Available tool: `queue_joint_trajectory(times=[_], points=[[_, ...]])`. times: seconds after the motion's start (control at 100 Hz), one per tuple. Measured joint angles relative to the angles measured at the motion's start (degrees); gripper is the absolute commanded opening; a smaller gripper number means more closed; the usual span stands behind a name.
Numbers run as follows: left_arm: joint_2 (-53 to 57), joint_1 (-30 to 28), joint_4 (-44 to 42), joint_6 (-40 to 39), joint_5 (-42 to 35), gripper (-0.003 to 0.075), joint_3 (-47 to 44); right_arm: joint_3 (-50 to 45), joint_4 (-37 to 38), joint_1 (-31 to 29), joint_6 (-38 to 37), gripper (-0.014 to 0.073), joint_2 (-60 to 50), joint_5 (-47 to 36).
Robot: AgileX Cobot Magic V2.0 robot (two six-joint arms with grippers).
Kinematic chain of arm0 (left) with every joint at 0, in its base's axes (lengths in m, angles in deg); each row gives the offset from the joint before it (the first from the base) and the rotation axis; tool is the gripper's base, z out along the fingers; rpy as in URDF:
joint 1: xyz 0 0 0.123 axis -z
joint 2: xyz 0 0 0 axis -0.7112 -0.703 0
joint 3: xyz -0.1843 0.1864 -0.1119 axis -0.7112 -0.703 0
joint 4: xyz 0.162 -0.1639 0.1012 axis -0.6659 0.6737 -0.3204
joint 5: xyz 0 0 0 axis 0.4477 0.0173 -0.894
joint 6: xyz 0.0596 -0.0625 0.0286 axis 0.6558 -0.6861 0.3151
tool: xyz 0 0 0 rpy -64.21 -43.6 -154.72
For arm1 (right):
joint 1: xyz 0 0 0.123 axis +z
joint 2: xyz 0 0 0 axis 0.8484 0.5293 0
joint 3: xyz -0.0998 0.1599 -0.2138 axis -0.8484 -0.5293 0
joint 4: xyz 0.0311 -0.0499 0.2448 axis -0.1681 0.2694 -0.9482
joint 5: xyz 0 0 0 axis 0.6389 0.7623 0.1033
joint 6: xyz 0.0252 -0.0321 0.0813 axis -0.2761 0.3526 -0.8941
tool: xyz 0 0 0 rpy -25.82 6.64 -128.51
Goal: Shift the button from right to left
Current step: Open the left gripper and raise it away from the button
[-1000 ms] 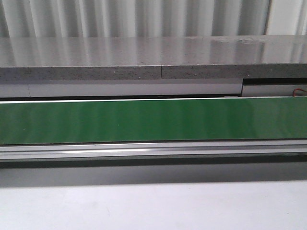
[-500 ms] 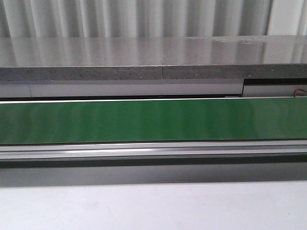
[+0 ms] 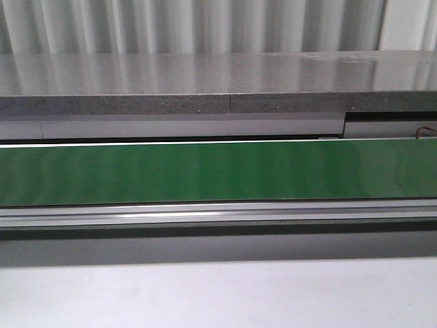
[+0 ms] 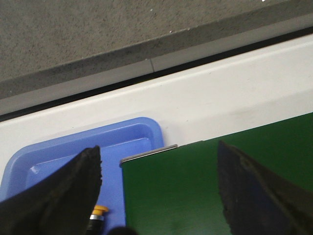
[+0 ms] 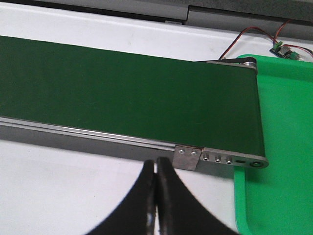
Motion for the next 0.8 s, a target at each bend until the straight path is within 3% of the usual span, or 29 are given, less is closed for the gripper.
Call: queue_joint_trajectory(times=[0.12, 0.22, 0.49, 0.8], points=[[7.3, 2.7, 3.7, 0.0, -2.8, 0.0442, -6.1, 0.0, 0.0, 0.0, 0.0, -0.0068, 0.0, 0.0], [13.5, 3.7, 7.1, 0.0, -3.4, 0.036, -10.8, 0.0, 0.0, 0.0, 0.0, -0.0068, 0.0, 0.0], [27.0, 3.9, 12.8, 0.0, -3.8, -0.0022, -19.3, 0.0, 0.0, 0.0, 0.0, -0.0068, 0.0, 0.0], [30.4, 3.9, 14.4, 0.0, -4.2, -0.002, -21.0, 0.0, 0.0, 0.0, 0.0, -0.0068, 0.0, 0.0]])
